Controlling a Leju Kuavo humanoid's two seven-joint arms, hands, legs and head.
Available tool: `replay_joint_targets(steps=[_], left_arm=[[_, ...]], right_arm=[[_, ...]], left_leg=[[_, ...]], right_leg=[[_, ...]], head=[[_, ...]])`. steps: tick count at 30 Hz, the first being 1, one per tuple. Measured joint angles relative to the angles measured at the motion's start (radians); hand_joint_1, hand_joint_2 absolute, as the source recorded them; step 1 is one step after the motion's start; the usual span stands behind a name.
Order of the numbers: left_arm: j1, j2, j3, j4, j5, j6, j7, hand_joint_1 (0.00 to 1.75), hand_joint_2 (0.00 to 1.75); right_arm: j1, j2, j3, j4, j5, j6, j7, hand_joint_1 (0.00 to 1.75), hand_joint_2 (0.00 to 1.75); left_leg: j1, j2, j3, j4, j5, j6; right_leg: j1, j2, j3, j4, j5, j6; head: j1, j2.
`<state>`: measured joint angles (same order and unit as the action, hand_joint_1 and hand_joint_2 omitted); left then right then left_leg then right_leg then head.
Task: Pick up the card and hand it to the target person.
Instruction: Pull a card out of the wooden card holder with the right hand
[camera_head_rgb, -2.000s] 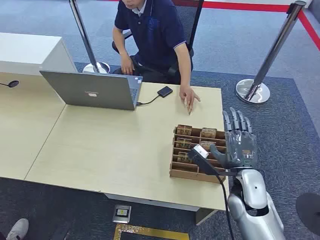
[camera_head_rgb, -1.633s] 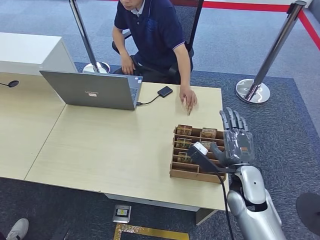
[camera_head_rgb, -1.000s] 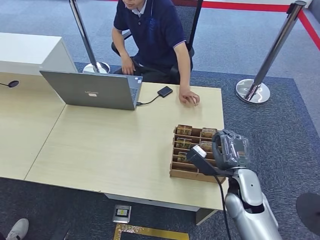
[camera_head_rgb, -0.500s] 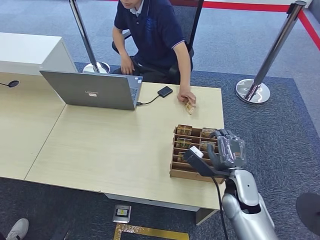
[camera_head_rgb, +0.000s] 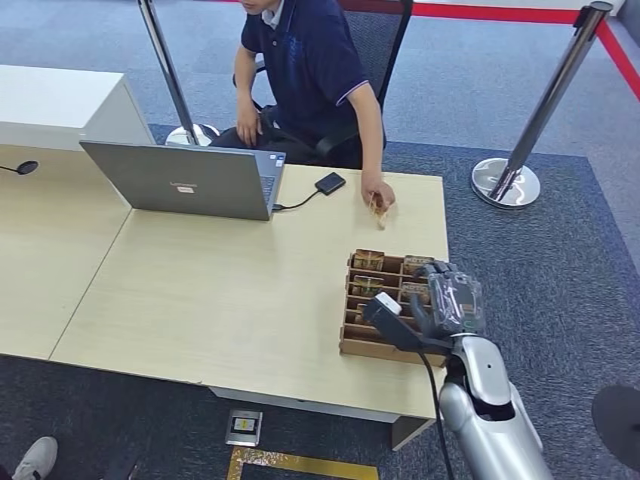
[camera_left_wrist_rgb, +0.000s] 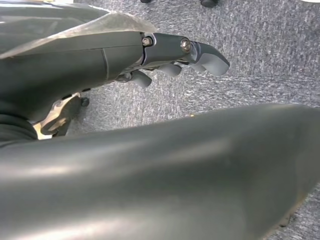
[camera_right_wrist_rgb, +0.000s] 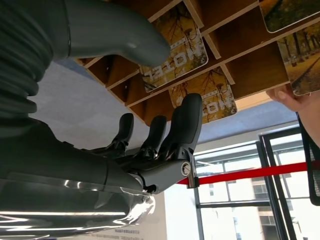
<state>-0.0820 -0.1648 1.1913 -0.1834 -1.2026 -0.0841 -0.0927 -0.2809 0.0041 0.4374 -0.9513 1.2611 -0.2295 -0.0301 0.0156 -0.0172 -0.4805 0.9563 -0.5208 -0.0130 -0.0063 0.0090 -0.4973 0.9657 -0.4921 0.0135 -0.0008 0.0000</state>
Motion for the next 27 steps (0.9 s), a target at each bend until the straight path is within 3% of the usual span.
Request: replay_joint_targets(steps=[9, 27], left_arm=[[0.000, -0.001, 0.000, 0.003, -0.002, 0.000, 0.000, 0.00, 0.00], [0.000, -0.001, 0.000, 0.003, -0.004, 0.000, 0.000, 0.00, 0.00]], right_arm=[[-0.057, 0.010, 0.000, 0.092, -0.011, -0.028, -0.002, 0.82, 1.75], [-0.059, 0.004, -0.004, 0.132, -0.017, -0.048, 0.008, 0.85, 1.75]], left_leg=[[0.000, 0.000, 0.000, 0.000, 0.000, 0.000], [0.000, 0.000, 0.000, 0.001, 0.000, 0.000]], right_leg=[[0.000, 0.000, 0.000, 0.000, 0.000, 0.000], [0.000, 0.000, 0.000, 0.000, 0.001, 0.000]], head=[[0.000, 0.000], [0.000, 0.000]])
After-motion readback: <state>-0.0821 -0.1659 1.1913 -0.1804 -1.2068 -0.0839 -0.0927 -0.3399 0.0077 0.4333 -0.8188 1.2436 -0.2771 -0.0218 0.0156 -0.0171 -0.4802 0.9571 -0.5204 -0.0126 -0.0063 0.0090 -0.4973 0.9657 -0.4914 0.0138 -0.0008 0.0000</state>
